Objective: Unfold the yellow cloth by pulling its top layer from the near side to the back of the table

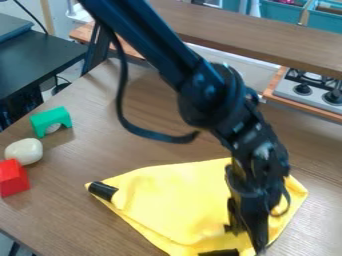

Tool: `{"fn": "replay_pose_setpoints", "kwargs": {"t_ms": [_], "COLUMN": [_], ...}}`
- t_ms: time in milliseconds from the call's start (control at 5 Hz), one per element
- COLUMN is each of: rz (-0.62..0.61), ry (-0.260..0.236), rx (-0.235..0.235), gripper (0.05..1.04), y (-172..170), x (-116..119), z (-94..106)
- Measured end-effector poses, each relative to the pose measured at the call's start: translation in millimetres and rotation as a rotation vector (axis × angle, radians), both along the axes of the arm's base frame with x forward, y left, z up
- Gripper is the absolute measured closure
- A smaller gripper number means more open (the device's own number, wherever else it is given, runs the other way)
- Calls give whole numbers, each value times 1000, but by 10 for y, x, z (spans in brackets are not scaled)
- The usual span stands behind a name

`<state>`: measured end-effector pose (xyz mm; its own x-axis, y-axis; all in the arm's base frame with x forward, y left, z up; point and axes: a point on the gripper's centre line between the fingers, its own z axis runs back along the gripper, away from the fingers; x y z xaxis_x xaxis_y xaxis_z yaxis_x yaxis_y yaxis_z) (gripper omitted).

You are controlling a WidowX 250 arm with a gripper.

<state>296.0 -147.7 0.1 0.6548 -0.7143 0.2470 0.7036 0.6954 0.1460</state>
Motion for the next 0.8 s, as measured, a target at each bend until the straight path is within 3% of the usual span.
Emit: {"fn": "replay_pose_setpoints", "kwargs": {"t_ms": [200, 400, 800], "rz": [62, 115, 221], "ry": [-41, -5, 46], "rx": [-42, -46, 16], "gripper": [1034, 1034, 1034], "y": [188, 392, 808], "x": [123, 176, 471], "z": [232, 275, 379]}}
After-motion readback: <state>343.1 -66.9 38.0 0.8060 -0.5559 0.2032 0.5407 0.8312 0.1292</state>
